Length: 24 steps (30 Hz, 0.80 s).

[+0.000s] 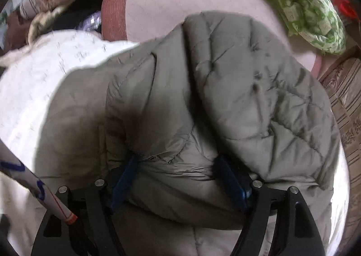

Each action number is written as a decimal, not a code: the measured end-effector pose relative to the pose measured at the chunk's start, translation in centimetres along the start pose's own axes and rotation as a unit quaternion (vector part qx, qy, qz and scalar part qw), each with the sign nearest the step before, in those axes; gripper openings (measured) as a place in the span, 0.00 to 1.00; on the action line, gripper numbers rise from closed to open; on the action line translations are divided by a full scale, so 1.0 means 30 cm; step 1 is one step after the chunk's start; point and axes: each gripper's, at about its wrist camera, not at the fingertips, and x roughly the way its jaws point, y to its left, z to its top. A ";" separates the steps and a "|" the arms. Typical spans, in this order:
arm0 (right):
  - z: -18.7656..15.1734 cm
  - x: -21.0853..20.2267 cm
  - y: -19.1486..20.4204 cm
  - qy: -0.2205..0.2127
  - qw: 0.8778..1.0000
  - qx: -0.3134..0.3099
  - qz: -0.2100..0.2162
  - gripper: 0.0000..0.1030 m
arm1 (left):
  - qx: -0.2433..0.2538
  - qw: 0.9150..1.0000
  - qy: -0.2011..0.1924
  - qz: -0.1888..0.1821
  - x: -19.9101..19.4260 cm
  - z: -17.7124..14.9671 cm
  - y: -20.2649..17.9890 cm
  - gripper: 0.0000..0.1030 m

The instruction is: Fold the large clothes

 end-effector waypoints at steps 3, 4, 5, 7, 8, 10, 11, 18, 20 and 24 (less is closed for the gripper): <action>-0.030 -0.153 -0.060 -0.062 0.998 -0.001 0.006 0.76 | 0.001 1.000 -0.001 0.000 -0.006 -0.005 -0.002 0.75; -0.048 -0.199 -0.090 -0.081 0.997 -0.004 -0.002 0.77 | 0.001 1.000 -0.002 0.000 -0.007 -0.007 -0.003 0.75; -0.066 -0.235 -0.126 -0.094 0.995 -0.003 -0.015 0.77 | 0.001 1.000 -0.002 0.000 -0.006 -0.007 -0.003 0.75; -0.100 -0.262 -0.206 -0.104 0.994 0.009 -0.044 0.77 | 0.003 1.000 0.000 0.001 -0.005 -0.009 -0.005 0.75; -0.114 -0.255 -0.240 -0.102 0.993 0.015 -0.059 0.77 | 0.006 1.000 0.002 0.002 -0.003 -0.012 -0.009 0.75; -0.135 -0.197 -0.300 -0.073 0.993 0.022 -0.084 0.77 | 0.014 1.000 0.003 0.006 -0.001 -0.017 -0.021 0.75; -0.147 -0.149 -0.329 -0.053 0.994 0.032 -0.091 0.77 | 0.018 1.000 0.002 0.009 -0.001 -0.019 -0.028 0.75; -0.210 -0.090 -0.411 -0.022 0.994 0.084 -0.072 0.78 | 0.025 1.000 -0.003 0.014 -0.004 -0.020 -0.037 0.75; -0.209 -0.178 -0.370 -0.067 0.992 0.069 -0.084 0.78 | 0.027 1.000 0.001 0.015 0.003 -0.018 -0.038 0.75; -0.217 -0.313 -0.215 -0.119 0.992 0.002 -0.033 0.75 | 0.014 1.000 0.004 0.017 0.007 -0.010 -0.015 0.75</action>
